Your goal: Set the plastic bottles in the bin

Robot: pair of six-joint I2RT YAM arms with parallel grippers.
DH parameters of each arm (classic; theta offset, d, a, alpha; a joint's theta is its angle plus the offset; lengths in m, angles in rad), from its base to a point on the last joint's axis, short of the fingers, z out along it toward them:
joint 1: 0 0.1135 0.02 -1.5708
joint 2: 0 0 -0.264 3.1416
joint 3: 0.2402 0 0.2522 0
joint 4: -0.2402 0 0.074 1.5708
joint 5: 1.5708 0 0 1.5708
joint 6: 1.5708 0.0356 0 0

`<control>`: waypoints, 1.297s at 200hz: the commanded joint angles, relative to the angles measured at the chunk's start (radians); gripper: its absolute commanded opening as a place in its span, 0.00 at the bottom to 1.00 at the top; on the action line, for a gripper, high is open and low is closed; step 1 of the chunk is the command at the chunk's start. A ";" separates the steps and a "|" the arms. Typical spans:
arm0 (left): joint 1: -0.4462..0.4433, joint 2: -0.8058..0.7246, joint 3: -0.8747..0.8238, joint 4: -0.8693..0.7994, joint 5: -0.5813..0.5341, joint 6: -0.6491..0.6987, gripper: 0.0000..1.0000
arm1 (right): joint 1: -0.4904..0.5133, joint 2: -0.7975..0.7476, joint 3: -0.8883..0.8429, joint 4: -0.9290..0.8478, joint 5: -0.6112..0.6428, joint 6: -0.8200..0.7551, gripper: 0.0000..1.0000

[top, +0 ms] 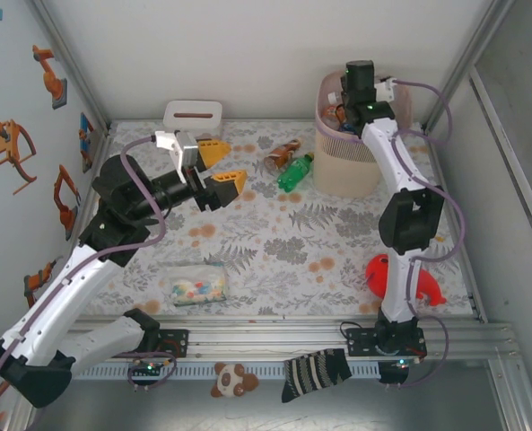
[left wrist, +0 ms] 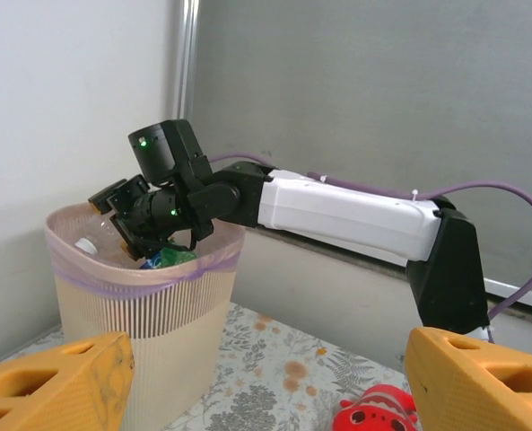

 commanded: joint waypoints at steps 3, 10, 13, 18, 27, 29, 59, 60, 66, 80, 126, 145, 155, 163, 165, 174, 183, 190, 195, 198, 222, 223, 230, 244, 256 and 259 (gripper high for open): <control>0.006 -0.026 -0.004 -0.019 -0.017 0.033 0.79 | -0.004 -0.010 0.057 -0.019 0.045 0.057 0.71; 0.006 -0.029 -0.006 -0.020 -0.019 0.033 0.79 | -0.003 -0.019 0.054 -0.026 0.049 0.056 0.75; 0.007 -0.029 -0.007 -0.019 -0.019 0.033 0.79 | -0.004 -0.025 0.051 -0.029 0.052 0.056 0.76; 0.007 -0.029 -0.008 -0.019 -0.020 0.033 0.79 | -0.005 -0.035 0.043 -0.032 0.059 0.057 0.77; 0.008 -0.028 -0.008 -0.017 -0.020 0.034 0.79 | -0.005 -0.061 0.018 -0.033 0.074 0.065 0.79; 0.008 -0.027 -0.007 -0.019 -0.020 0.033 0.79 | -0.005 -0.069 0.011 -0.033 0.079 0.066 0.79; 0.009 -0.032 -0.004 -0.028 -0.022 0.042 0.79 | -0.005 -0.152 -0.044 -0.036 0.115 0.064 0.79; 0.010 -0.033 -0.003 -0.028 -0.022 0.042 0.79 | -0.005 -0.154 -0.045 -0.037 0.115 0.062 0.79; 0.011 -0.034 -0.004 -0.029 -0.022 0.044 0.79 | -0.005 -0.166 -0.048 -0.038 0.117 0.055 0.79; 0.013 -0.039 -0.003 -0.028 -0.025 0.044 0.79 | -0.008 -0.188 -0.048 -0.049 0.108 0.040 0.80; 0.015 -0.046 -0.013 -0.007 -0.026 0.029 0.80 | -0.018 -0.274 -0.085 -0.045 0.129 -0.045 0.78; 0.015 -0.043 -0.015 0.009 -0.026 0.020 0.80 | -0.042 -0.277 -0.080 -0.007 0.121 -0.191 0.76; 0.015 -0.038 -0.016 0.013 -0.026 0.018 0.80 | -0.062 -0.269 -0.080 0.021 0.080 -0.274 0.75; 0.015 -0.035 -0.015 0.018 -0.026 0.014 0.80 | -0.082 -0.257 -0.074 0.030 0.033 -0.322 0.74; 0.015 -0.034 -0.016 0.020 -0.026 0.014 0.80 | -0.088 -0.254 -0.072 0.029 0.022 -0.328 0.74; 0.015 -0.030 -0.015 0.026 -0.026 0.011 0.80 | -0.112 -0.239 -0.067 0.030 -0.026 -0.375 0.73; 0.015 -0.025 -0.013 0.028 -0.026 0.008 0.80 | -0.136 -0.226 -0.065 0.030 -0.062 -0.418 0.73; 0.015 -0.022 -0.014 0.032 -0.025 0.006 0.80 | -0.154 -0.214 -0.062 0.032 -0.093 -0.446 0.73; 0.016 -0.018 -0.014 0.036 -0.026 0.003 0.80 | -0.167 -0.207 -0.060 0.037 -0.116 -0.470 0.73; 0.015 -0.015 -0.012 0.038 -0.025 0.002 0.80 | -0.174 -0.201 -0.057 0.037 -0.128 -0.481 0.73; 0.015 0.000 -0.004 0.042 -0.018 -0.003 0.79 | -0.214 -0.142 0.010 0.019 -0.210 -0.619 0.73; 0.015 0.001 -0.004 0.042 -0.017 -0.004 0.79 | -0.214 -0.139 0.013 0.018 -0.214 -0.627 0.73; 0.015 0.004 -0.003 0.041 -0.016 -0.005 0.79 | -0.220 -0.118 0.041 0.008 -0.242 -0.671 0.74; 0.015 0.007 -0.005 0.045 -0.017 -0.008 0.79 | -0.227 -0.076 0.080 -0.003 -0.288 -0.724 0.74; 0.016 0.009 -0.004 0.047 -0.017 -0.008 0.79 | -0.231 -0.045 0.103 0.000 -0.328 -0.741 0.75; 0.015 0.010 -0.004 0.049 -0.017 -0.009 0.79 | -0.232 -0.038 0.109 0.001 -0.338 -0.744 0.75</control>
